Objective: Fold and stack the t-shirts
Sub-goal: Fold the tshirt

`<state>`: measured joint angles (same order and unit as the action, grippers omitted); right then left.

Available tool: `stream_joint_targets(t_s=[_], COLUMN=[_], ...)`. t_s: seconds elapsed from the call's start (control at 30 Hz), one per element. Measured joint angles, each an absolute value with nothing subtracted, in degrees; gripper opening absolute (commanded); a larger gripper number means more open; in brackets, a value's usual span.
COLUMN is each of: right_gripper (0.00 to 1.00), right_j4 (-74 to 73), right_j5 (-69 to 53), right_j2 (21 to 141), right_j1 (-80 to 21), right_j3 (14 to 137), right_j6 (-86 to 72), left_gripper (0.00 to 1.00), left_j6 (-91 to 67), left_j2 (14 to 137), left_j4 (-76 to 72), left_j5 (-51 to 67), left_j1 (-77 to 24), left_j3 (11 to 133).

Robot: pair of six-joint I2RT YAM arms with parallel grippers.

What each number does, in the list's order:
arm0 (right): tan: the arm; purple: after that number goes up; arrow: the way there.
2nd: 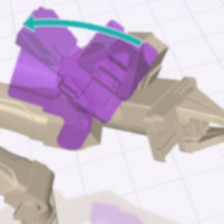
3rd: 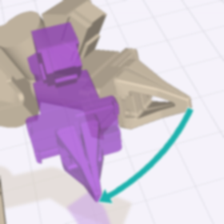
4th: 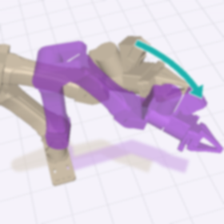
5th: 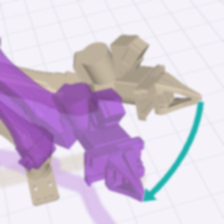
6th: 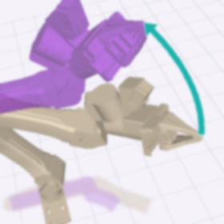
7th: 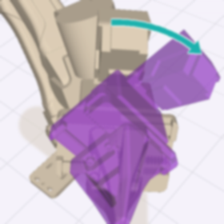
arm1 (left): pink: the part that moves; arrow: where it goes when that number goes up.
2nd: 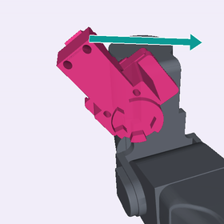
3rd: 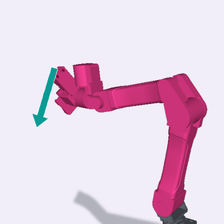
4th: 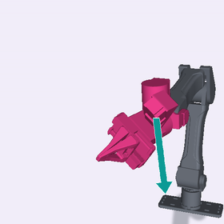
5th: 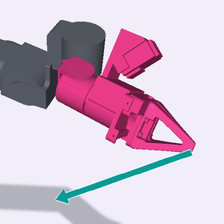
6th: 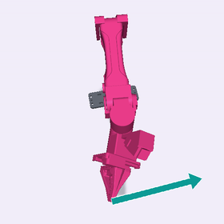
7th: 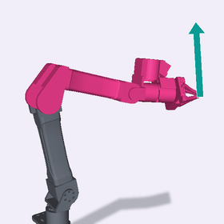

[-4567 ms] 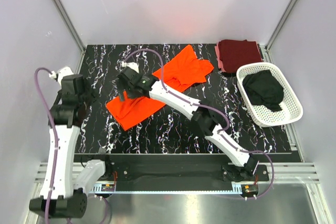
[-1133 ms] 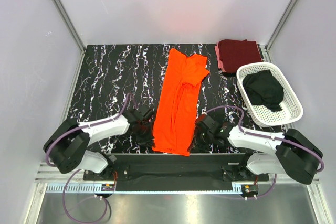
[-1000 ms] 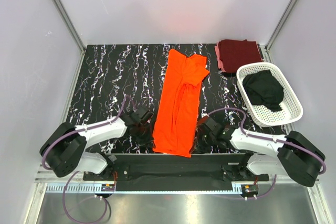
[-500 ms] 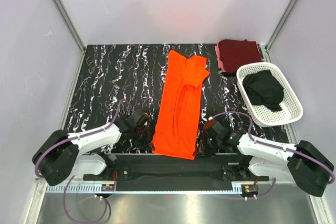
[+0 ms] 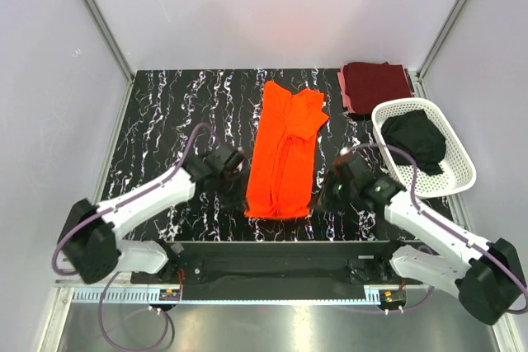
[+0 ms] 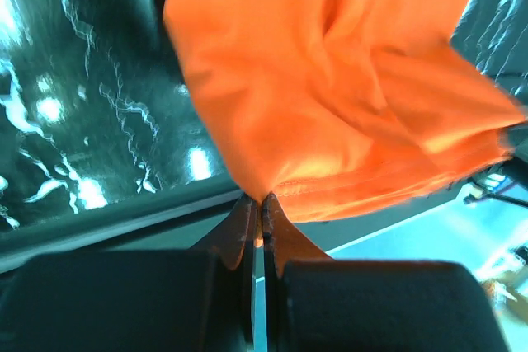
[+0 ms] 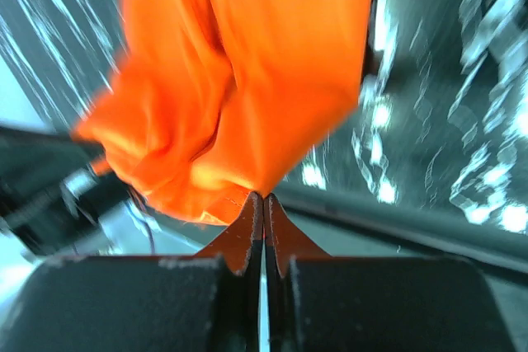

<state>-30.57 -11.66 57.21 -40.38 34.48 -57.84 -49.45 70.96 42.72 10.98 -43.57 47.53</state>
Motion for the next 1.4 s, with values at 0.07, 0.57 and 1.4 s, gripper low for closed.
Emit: stream_joint_targets(t_s=[0.07,0.57,1.4], right_gripper=[0.0,0.0,0.19], right_j4=[-32.6,-38.92,-41.36], right_j5=[-11.68,-18.87,-21.82], right_j2=[58.89,89.65,113.67], right_j1=[-34.89,-17.67,-11.03], right_j3=[39.22,64.14,83.96], right_j6=[-54.39,-34.92,-27.16], left_gripper=[0.0,0.0,0.28], left_j6=[-47.46,-30.79,-27.83], left_j2=[75.33,110.85,127.02], left_j4=[44.97,54.68,54.24], left_j5=[9.63,9.8,15.9], left_j1=[-43.09,-30.02,-25.28], left_j3=[54.08,94.26,108.44])
